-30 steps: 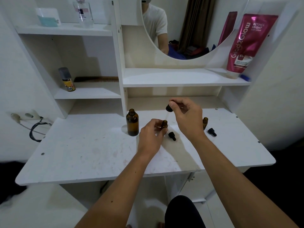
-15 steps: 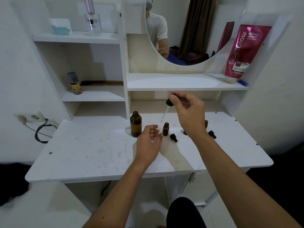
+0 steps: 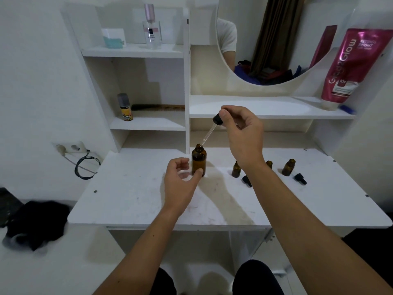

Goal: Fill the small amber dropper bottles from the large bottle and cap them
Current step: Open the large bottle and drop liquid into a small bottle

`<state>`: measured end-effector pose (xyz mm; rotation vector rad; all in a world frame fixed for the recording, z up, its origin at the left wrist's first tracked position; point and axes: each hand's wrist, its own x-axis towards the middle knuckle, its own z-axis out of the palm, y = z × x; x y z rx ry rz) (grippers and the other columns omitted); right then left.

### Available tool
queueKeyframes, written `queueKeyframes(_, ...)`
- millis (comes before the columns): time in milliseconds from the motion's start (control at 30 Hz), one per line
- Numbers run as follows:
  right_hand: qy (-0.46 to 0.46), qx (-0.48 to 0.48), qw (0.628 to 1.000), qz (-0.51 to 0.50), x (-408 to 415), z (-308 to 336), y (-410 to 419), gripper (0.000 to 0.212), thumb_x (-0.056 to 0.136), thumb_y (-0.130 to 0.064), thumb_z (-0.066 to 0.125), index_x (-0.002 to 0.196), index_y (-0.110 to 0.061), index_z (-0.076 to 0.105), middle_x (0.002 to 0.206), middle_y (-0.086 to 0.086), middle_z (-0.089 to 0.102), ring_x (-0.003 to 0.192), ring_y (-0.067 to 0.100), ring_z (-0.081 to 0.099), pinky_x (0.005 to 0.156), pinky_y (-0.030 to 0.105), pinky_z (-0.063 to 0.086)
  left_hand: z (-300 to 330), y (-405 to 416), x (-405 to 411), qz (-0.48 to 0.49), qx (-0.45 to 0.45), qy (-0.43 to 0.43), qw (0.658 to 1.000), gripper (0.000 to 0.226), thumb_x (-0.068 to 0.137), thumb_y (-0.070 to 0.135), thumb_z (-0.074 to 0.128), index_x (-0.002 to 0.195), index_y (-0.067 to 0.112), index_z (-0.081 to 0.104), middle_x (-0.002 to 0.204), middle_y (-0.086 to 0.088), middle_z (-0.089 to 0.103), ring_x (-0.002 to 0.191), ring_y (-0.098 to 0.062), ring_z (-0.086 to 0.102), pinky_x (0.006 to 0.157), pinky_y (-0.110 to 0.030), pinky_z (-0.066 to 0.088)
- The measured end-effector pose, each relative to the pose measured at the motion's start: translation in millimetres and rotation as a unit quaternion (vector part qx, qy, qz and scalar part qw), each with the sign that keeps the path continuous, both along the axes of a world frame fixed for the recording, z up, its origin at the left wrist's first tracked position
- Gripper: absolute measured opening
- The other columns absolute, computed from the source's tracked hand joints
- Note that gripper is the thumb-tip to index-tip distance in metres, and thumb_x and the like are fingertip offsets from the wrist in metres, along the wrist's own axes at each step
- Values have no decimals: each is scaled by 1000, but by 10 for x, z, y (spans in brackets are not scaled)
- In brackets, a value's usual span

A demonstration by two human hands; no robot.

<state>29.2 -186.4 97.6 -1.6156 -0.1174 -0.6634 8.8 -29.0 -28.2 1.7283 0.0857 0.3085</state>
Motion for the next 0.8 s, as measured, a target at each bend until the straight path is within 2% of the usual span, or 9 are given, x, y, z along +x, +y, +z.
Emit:
queueKeyframes(100,-2,-7,1000,2,43,3,42,12,100,-18,73,111,-20,77,103,-9,78,100,4,75,93,21,60,-16,-8,120,-29,10,14,999,66,79,34,89,134,32,52,136,10,59,116,-14,60,96,-27,53)
queueKeyframes(167,-1,-25,1000,5,68,-12,54,13,99,-19,73,112,-16,77,103,-9,77,98,1,74,89,16,58,-21,-16,190,-48,11,17,999,68,80,31,89,137,31,52,141,10,58,121,-14,58,101,-29,50)
queueKeyframes(333,22,-93,995,36,145,-94,93,16,98,-20,76,112,-15,78,104,-7,78,96,2,74,86,13,56,-40,-19,274,-61,25,12,998,55,84,26,85,132,27,57,128,12,67,119,-13,62,107,-32,50)
queueKeyframes(500,62,-138,987,46,209,-235,150,10,96,-18,78,105,-13,79,92,-11,76,82,-11,69,78,5,52,-47,-5,280,-60,26,2,998,54,83,28,86,130,27,59,123,13,68,113,-11,65,102,-27,52)
queueKeyframes(600,94,-132,986,47,231,-320,162,3,95,-18,79,97,-17,79,88,-12,76,80,-9,69,77,6,52,-51,-4,275,-60,31,-1,998,54,83,27,86,130,27,58,122,13,68,113,-11,64,104,-30,53)
queueKeyframes(700,95,-148,984,40,236,-367,183,5,94,-17,80,92,-21,77,87,-10,75,80,-1,70,77,9,53,-56,-7,274,-58,34,-3,998,54,84,27,86,129,28,57,121,14,67,113,-11,64,105,-33,53)
queueKeyframes(800,93,-163,982,30,227,-368,203,3,93,-16,80,92,-18,78,86,-11,73,77,-4,67,74,7,52,-51,-12,273,-57,36,-5,998,53,84,26,86,129,25,58,123,10,69,113,-13,65,106,-36,53)
